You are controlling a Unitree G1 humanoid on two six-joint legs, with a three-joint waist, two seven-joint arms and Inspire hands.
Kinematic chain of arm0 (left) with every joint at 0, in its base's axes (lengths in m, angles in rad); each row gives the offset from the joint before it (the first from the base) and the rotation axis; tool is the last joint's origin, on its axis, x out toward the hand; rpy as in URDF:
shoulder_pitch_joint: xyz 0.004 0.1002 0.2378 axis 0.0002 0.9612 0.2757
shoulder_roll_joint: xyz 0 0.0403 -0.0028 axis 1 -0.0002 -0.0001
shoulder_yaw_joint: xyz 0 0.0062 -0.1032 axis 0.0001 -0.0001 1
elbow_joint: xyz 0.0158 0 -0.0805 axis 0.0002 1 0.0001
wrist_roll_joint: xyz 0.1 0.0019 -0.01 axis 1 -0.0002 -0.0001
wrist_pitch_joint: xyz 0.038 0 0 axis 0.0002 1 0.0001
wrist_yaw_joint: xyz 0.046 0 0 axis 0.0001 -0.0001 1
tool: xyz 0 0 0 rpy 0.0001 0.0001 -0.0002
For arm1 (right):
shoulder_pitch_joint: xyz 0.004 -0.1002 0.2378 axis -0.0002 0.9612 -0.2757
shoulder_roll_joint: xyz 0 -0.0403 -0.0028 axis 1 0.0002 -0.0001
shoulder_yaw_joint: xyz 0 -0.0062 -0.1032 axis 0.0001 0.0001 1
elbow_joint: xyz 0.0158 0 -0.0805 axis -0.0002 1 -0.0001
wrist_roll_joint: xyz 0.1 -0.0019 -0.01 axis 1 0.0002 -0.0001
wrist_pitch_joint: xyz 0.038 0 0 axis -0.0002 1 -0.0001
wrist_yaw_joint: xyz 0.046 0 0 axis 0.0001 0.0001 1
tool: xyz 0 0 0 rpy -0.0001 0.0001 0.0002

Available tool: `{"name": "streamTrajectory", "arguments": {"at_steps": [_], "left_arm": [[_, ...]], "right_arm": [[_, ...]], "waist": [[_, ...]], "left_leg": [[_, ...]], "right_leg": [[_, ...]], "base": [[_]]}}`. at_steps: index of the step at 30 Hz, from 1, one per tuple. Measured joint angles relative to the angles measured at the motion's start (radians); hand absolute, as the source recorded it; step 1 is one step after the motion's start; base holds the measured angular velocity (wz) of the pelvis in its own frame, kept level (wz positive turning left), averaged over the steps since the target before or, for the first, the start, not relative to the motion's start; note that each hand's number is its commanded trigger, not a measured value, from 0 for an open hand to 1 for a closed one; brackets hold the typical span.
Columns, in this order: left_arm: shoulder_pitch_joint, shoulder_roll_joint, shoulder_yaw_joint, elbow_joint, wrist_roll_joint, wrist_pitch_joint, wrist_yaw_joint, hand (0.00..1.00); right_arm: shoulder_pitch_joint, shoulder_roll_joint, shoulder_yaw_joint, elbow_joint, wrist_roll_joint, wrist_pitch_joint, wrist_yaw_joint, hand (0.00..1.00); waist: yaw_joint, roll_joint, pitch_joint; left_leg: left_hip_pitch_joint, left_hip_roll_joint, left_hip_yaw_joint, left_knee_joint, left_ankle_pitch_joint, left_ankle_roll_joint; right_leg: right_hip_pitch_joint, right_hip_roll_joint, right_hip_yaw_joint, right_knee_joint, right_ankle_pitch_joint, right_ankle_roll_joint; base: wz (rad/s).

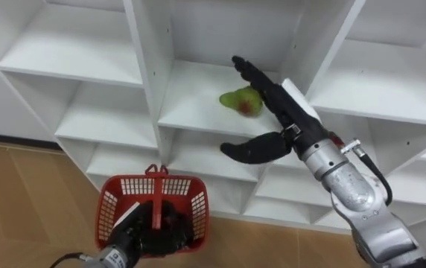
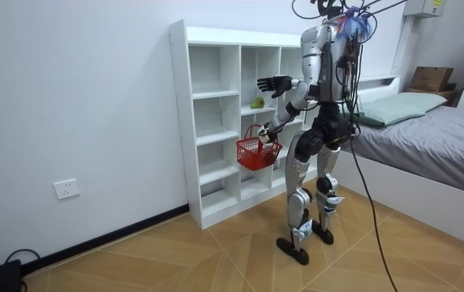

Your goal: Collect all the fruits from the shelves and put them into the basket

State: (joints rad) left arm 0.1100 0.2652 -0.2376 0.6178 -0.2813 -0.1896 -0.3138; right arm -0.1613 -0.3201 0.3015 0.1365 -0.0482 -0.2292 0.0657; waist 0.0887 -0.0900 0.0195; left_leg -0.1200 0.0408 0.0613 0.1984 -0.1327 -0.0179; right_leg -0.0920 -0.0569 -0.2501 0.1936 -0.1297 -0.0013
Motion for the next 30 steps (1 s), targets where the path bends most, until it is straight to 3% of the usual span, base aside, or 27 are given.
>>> {"name": "streamTrajectory", "arguments": {"at_steps": [7,21,26,30], "left_arm": [[-0.004,-0.002,0.003,0.003,0.012,0.000,0.016,1.00],[-0.045,-0.013,0.011,0.093,0.060,0.017,0.027,1.00],[-0.073,-0.009,0.010,0.098,0.061,0.017,0.026,1.00],[-0.079,-0.009,0.009,0.098,0.061,0.020,0.021,1.00]], "right_arm": [[-0.049,0.003,-0.007,0.018,0.004,0.000,-0.021,0.00],[-0.132,0.002,-0.008,0.125,0.000,0.001,-0.096,0.00],[-0.214,0.003,-0.007,0.232,0.000,-0.001,-0.105,0.00],[-0.250,0.004,-0.007,0.287,0.000,0.001,-0.138,0.00]], "waist": [[0.002,-0.038,0.0012],[0.027,-0.047,0.0038],[0.033,-0.064,0.0137],[0.046,-0.064,0.0144]], "left_leg": [[-0.020,-0.001,-0.008,0.000,0.000,0.000],[-0.081,-0.001,-0.048,0.025,0.002,-0.003],[-0.115,-0.001,-0.063,0.047,0.002,-0.004],[-0.138,-0.001,-0.069,0.060,0.002,-0.004]], "right_leg": [[-0.014,0.000,-0.005,-0.005,0.001,-0.001],[-0.043,-0.001,-0.053,-0.002,0.003,-0.004],[-0.064,-0.001,-0.061,0.010,0.004,-0.006],[-0.077,-0.001,-0.072,0.010,0.005,-0.008]], "base": [[0.02],[0.09],[0.09],[0.06]]}}
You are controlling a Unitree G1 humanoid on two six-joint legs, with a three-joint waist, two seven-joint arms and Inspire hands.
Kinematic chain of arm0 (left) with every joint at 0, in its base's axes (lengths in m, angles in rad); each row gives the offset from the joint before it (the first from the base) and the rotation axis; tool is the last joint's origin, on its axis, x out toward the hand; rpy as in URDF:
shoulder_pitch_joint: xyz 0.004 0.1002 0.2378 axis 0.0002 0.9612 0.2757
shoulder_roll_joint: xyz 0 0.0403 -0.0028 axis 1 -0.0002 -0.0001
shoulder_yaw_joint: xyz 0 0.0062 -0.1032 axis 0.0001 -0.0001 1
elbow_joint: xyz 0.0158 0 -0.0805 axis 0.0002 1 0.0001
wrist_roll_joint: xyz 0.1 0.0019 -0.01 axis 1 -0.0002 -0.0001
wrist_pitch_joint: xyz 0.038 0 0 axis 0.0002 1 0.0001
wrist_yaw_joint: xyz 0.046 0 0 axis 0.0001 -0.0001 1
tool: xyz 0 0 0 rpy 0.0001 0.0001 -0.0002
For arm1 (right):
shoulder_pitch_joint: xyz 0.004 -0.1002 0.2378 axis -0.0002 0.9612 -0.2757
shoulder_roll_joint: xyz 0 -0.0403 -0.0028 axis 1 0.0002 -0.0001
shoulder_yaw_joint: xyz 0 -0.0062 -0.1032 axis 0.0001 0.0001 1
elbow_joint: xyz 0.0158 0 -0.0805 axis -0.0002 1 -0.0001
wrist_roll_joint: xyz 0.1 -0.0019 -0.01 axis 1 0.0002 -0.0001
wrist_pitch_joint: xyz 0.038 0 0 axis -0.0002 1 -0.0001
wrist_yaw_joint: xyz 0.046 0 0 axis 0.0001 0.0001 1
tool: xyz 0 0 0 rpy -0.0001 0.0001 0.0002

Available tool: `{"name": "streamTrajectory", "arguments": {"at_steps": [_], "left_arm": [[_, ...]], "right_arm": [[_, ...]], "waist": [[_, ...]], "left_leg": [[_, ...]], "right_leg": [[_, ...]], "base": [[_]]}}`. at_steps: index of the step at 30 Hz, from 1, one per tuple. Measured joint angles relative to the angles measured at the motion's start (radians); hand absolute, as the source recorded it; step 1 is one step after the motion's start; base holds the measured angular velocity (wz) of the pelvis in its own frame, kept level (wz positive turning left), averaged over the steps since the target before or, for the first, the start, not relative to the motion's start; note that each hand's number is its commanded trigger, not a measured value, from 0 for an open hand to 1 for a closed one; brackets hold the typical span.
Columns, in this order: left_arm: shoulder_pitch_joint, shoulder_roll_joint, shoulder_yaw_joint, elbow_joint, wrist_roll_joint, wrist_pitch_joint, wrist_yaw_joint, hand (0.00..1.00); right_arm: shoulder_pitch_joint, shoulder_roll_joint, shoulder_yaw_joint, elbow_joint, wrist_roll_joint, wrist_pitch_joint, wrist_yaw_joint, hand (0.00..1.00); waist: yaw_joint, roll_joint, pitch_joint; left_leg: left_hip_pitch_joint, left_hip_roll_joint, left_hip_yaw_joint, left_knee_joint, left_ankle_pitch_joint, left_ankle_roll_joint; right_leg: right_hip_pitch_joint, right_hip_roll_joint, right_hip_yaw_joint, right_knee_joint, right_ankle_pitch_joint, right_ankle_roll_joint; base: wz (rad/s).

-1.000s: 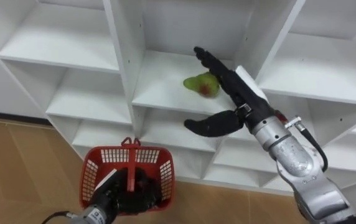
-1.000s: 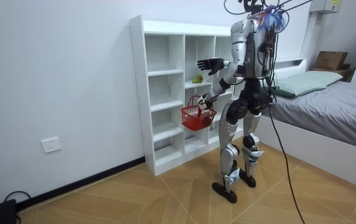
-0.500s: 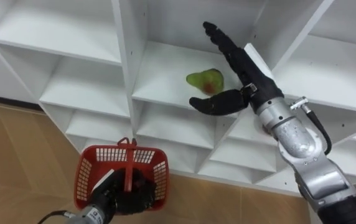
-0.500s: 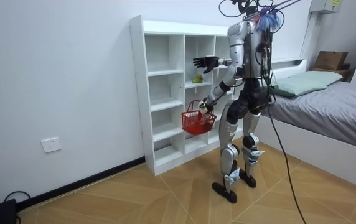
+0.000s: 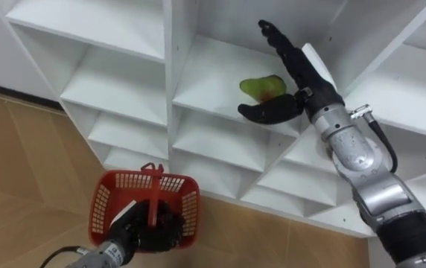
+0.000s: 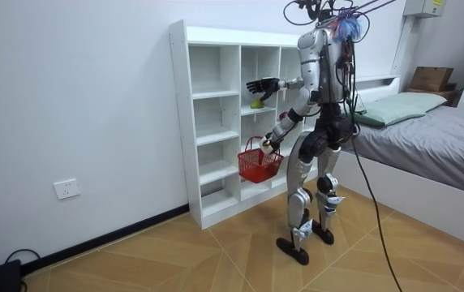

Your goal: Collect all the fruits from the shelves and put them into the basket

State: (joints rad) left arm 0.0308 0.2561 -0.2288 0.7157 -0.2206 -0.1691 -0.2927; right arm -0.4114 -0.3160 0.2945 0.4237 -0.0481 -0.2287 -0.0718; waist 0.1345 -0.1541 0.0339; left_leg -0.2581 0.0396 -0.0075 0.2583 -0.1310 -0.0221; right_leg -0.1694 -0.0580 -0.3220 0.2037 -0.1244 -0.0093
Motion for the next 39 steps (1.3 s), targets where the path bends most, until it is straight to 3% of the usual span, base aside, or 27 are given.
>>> {"name": "streamTrajectory", "arguments": {"at_steps": [7,15,26,39], "left_arm": [[-0.003,0.000,-0.001,0.000,0.003,0.008,-0.001,1.00],[-0.029,0.000,-0.004,0.000,0.022,0.013,0.003,1.00],[-0.052,0.005,0.001,-0.012,0.065,0.013,0.004,1.00],[-0.053,0.002,-0.001,-0.029,0.116,0.027,0.003,1.00]], "right_arm": [[-0.024,0.000,0.001,0.101,-0.047,-0.001,-0.072,0.00],[-0.089,-0.004,-0.001,0.215,-0.075,0.000,-0.100,0.00],[-0.133,-0.010,-0.007,0.323,-0.115,-0.021,-0.136,0.00],[-0.170,-0.011,-0.042,0.413,-0.110,-0.018,-0.130,0.00]], "waist": [[0.012,-0.004,0.0024],[0.011,-0.025,0.0122],[0.023,-0.043,0.0159],[0.040,-0.044,0.0159]], "left_leg": [[-0.046,-0.001,-0.007,0.017,0.001,0.000],[-0.082,-0.002,-0.024,0.037,0.001,0.001],[-0.108,-0.004,-0.038,0.065,0.001,0.001],[-0.117,-0.008,-0.050,0.077,0.002,0.003]], "right_leg": [[-0.026,-0.006,-0.028,0.003,0.000,0.000],[-0.053,-0.008,-0.040,0.019,0.000,0.000],[-0.060,-0.006,-0.043,0.017,0.000,-0.001],[-0.058,-0.006,-0.051,0.019,0.002,-0.003]], "base": [[0.09],[0.07],[0.02],[0.02]]}}
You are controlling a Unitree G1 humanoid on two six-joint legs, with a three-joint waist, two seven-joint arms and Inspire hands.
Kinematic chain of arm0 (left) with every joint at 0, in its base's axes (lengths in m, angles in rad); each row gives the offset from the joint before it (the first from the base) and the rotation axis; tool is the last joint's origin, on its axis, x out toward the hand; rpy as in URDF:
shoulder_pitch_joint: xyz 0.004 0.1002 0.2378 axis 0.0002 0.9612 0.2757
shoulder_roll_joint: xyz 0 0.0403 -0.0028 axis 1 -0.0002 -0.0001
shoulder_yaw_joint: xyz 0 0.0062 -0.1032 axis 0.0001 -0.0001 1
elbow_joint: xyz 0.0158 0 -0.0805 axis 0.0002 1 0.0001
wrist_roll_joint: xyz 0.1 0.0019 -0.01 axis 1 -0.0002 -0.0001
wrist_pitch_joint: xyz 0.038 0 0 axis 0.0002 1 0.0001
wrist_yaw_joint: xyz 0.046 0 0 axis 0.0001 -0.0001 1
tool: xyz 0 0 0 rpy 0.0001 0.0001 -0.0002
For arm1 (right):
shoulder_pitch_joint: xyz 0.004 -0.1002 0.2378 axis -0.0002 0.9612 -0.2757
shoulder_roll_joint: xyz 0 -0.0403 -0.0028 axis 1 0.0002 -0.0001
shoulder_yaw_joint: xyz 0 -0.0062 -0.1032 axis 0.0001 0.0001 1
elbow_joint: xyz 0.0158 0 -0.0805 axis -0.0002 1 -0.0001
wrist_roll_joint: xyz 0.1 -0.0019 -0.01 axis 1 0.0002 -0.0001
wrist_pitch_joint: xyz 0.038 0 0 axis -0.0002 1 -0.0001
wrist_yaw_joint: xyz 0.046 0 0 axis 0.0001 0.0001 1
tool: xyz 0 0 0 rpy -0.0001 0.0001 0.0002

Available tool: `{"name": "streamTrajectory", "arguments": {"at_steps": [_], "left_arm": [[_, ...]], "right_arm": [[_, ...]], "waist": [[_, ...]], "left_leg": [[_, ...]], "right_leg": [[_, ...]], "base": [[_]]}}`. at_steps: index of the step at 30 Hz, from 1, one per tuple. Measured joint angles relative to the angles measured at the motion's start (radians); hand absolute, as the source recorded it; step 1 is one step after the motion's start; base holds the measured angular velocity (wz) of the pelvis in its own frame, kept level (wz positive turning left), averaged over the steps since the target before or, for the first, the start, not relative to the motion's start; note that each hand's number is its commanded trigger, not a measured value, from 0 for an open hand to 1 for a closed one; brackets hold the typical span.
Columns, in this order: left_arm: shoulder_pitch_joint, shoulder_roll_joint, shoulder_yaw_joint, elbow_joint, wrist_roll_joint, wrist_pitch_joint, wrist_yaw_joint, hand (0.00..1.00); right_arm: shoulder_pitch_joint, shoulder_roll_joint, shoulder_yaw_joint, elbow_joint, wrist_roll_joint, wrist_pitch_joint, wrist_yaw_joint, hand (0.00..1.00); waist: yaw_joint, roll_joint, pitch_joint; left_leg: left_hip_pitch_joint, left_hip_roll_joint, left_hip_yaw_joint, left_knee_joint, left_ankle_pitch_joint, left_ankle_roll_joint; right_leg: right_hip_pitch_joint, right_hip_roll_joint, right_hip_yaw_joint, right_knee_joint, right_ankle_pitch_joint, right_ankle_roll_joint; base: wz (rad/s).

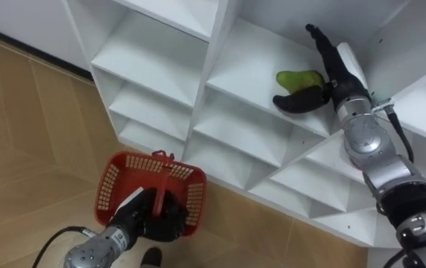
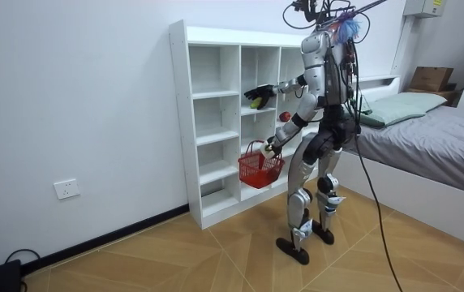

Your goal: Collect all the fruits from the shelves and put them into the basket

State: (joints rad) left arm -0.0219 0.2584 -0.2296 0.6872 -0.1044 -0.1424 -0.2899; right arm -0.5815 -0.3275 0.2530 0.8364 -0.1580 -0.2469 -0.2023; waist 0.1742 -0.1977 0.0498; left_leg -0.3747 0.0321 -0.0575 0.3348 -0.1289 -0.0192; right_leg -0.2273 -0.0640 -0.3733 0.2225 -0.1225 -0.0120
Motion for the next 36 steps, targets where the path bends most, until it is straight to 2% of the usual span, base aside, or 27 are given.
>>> {"name": "streamTrajectory", "arguments": {"at_steps": [7,14,24,29,33,34,35,36], "left_arm": [[0.000,0.009,-0.011,0.000,0.000,0.033,-0.011,1.00],[0.000,0.023,-0.012,0.000,0.000,0.043,-0.028,1.00],[0.002,0.033,-0.011,-0.046,-0.001,0.053,-0.032,1.00],[0.018,0.034,-0.011,-0.056,-0.001,0.059,-0.033,1.00],[0.020,0.034,-0.010,-0.059,-0.001,0.071,-0.033,1.00],[0.021,0.034,-0.010,-0.059,-0.001,0.072,-0.033,1.00],[0.022,0.034,-0.010,-0.059,-0.001,0.072,-0.033,1.00],[0.022,0.034,-0.010,-0.059,-0.001,0.072,-0.033,1.00]], "right_arm": [[-0.008,-0.002,0.000,0.021,0.004,0.002,0.014,0.00],[-0.007,-0.008,0.000,0.028,0.041,0.029,0.051,0.00],[-0.009,-0.019,0.001,0.076,0.139,0.033,0.133,0.00],[-0.019,-0.024,0.001,0.096,0.162,0.065,0.172,0.00],[-0.025,-0.025,-0.001,0.107,0.163,0.072,0.172,0.00],[-0.025,-0.027,-0.002,0.108,0.168,0.075,0.173,0.03],[-0.025,-0.029,-0.003,0.109,0.175,0.077,0.174,0.33],[-0.025,-0.029,-0.004,0.109,0.177,0.079,0.174,0.47]], "waist": [[-0.001,-0.001,-0.0009],[-0.001,-0.014,-0.0027],[0.016,-0.022,-0.0052],[0.024,-0.022,-0.0050],[0.022,-0.021,-0.0047],[0.022,-0.021,-0.0046],[0.022,-0.021,-0.0043],[0.022,-0.021,-0.0043]], "left_leg": [[0.001,-0.002,0.000,-0.008,0.002,0.002],[0.002,-0.007,0.000,-0.007,0.008,0.006],[-0.001,-0.007,-0.001,0.002,0.008,0.007],[-0.002,-0.007,-0.002,0.003,0.008,0.008],[-0.012,-0.008,-0.008,0.013,0.008,0.009],[-0.014,-0.009,-0.009,0.016,0.007,0.009],[-0.017,-0.009,-0.010,0.020,0.006,0.011],[-0.017,-0.009,-0.010,0.021,0.006,0.011]], "right_leg": [[0.000,-0.002,-0.001,0.001,0.001,0.001],[0.000,-0.007,-0.001,0.000,0.004,0.004],[0.001,-0.006,0.001,-0.001,0.009,0.004],[0.003,-0.006,0.000,0.001,0.013,0.004],[0.002,-0.005,-0.004,0.000,0.015,0.005],[0.002,-0.005,-0.005,0.000,0.015,0.005],[0.002,-0.005,-0.006,0.000,0.015,0.006],[0.002,-0.005,-0.006,0.000,0.016,0.006]], "base": [[0.00],[0.00],[0.00],[0.00],[0.03],[0.04],[0.00],[0.00]]}}
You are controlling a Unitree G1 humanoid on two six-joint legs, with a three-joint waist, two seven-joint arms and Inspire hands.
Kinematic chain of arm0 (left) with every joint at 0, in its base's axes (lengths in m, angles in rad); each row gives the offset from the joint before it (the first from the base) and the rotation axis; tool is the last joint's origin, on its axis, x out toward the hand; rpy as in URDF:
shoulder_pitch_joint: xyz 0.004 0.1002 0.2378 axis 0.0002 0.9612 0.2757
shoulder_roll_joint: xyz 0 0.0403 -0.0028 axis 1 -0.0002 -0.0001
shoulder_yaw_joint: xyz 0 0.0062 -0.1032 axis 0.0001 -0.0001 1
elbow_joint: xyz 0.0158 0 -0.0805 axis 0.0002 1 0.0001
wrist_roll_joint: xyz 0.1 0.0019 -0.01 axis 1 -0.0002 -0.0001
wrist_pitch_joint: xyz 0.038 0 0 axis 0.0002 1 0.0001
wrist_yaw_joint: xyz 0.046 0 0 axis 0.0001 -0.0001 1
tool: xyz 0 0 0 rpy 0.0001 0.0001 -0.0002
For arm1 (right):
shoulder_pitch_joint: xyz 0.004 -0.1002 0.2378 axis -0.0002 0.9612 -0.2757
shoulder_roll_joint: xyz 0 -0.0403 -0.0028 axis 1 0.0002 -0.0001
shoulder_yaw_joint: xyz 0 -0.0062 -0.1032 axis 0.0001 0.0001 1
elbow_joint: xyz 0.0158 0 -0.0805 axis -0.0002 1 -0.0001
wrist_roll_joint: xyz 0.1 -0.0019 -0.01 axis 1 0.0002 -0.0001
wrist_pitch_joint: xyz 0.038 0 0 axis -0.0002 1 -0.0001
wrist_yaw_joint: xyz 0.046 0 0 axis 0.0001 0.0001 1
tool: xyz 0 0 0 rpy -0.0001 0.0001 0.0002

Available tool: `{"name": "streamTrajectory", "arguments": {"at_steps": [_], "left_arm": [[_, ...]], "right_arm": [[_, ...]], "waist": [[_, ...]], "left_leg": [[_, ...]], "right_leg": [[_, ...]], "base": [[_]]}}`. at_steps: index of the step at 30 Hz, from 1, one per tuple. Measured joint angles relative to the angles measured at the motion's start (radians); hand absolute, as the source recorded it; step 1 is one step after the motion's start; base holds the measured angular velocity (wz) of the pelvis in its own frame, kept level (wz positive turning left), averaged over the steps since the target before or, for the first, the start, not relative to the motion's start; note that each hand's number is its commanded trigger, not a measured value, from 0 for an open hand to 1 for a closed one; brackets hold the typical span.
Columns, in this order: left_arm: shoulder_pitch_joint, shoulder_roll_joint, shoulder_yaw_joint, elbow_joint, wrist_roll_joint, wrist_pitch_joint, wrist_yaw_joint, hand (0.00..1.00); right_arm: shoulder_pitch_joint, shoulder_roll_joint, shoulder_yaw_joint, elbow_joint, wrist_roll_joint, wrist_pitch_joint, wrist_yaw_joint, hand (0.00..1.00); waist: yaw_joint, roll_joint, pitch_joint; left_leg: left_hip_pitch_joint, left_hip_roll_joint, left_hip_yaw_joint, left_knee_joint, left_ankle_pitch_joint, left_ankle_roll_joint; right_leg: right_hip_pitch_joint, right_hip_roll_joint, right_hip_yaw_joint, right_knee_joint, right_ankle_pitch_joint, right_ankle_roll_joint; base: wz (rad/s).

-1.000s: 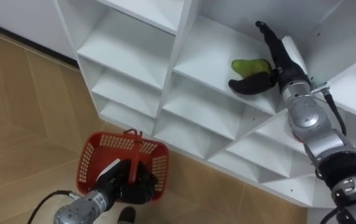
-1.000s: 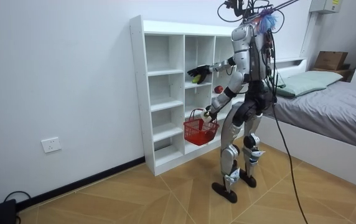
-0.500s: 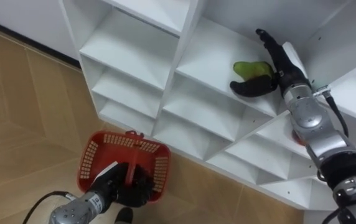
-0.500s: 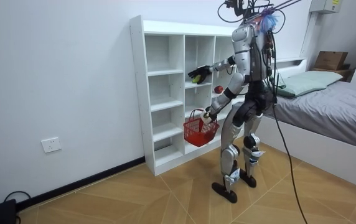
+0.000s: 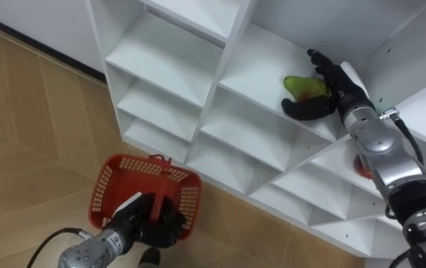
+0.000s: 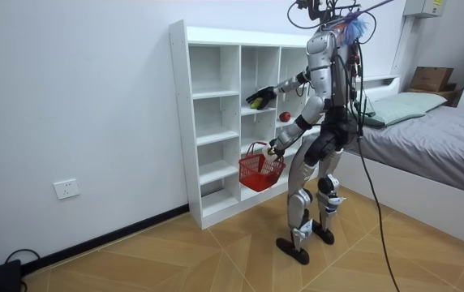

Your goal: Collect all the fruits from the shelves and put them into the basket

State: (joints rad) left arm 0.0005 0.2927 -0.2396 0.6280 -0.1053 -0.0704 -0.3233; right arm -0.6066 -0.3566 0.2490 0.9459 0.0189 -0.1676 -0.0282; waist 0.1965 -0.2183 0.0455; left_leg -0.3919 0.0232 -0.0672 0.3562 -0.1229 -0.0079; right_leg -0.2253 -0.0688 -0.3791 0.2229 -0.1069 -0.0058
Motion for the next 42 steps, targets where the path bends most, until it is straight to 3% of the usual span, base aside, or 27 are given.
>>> {"name": "streamTrajectory", "arguments": {"at_steps": [2,3,13,28,36,42], "left_arm": [[0.000,0.000,0.000,0.000,0.000,0.000,0.000,1.00],[0.000,0.000,0.000,0.000,0.000,0.000,0.000,1.00],[0.000,-0.001,-0.001,-0.003,0.001,0.010,0.002,1.00],[0.001,-0.005,-0.001,-0.040,0.010,0.029,0.001,1.00],[0.001,-0.006,0.000,-0.040,0.007,0.029,0.004,1.00],[0.001,-0.037,-0.002,-0.040,0.005,0.029,0.013,1.00]], "right_arm": [[-0.002,0.000,-0.008,0.001,0.011,0.008,0.004,0.89],[-0.003,-0.001,-0.008,0.001,0.011,0.008,0.003,1.00],[-0.026,0.000,-0.038,0.016,0.020,0.013,-0.031,1.00],[-0.009,0.000,-0.037,0.018,0.052,0.016,-0.002,1.00],[0.021,0.000,-0.035,-0.026,0.042,0.016,-0.009,1.00],[0.089,0.011,-0.035,-0.129,-0.009,0.016,-0.027,1.00]], "waist": [[0.000,0.001,0.0005],[0.000,0.001,0.0005],[0.000,0.006,0.0041],[0.006,0.008,0.0026],[0.005,0.011,-0.0009],[-0.001,0.031,-0.0124]], "left_leg": [[-0.003,0.000,0.000,0.006,-0.002,0.002],[-0.003,-0.001,0.000,0.006,-0.002,0.003],[-0.002,-0.004,0.000,0.007,-0.003,0.005],[0.001,-0.005,0.000,0.005,-0.003,0.006],[0.001,-0.004,-0.001,0.005,-0.003,0.006],[0.004,-0.001,0.003,0.012,-0.003,0.006]], "right_leg": [[0.000,0.000,0.000,0.000,0.001,0.002],[0.000,0.000,0.000,0.000,0.001,0.002],[0.003,-0.002,-0.003,-0.003,0.003,0.005],[0.005,-0.001,0.007,-0.005,0.003,0.005],[0.006,-0.001,0.006,-0.004,0.003,0.005],[0.006,0.001,0.019,-0.002,0.006,0.005]], "base": [[0.00],[0.00],[0.00],[0.00],[0.00],[-0.01]]}}
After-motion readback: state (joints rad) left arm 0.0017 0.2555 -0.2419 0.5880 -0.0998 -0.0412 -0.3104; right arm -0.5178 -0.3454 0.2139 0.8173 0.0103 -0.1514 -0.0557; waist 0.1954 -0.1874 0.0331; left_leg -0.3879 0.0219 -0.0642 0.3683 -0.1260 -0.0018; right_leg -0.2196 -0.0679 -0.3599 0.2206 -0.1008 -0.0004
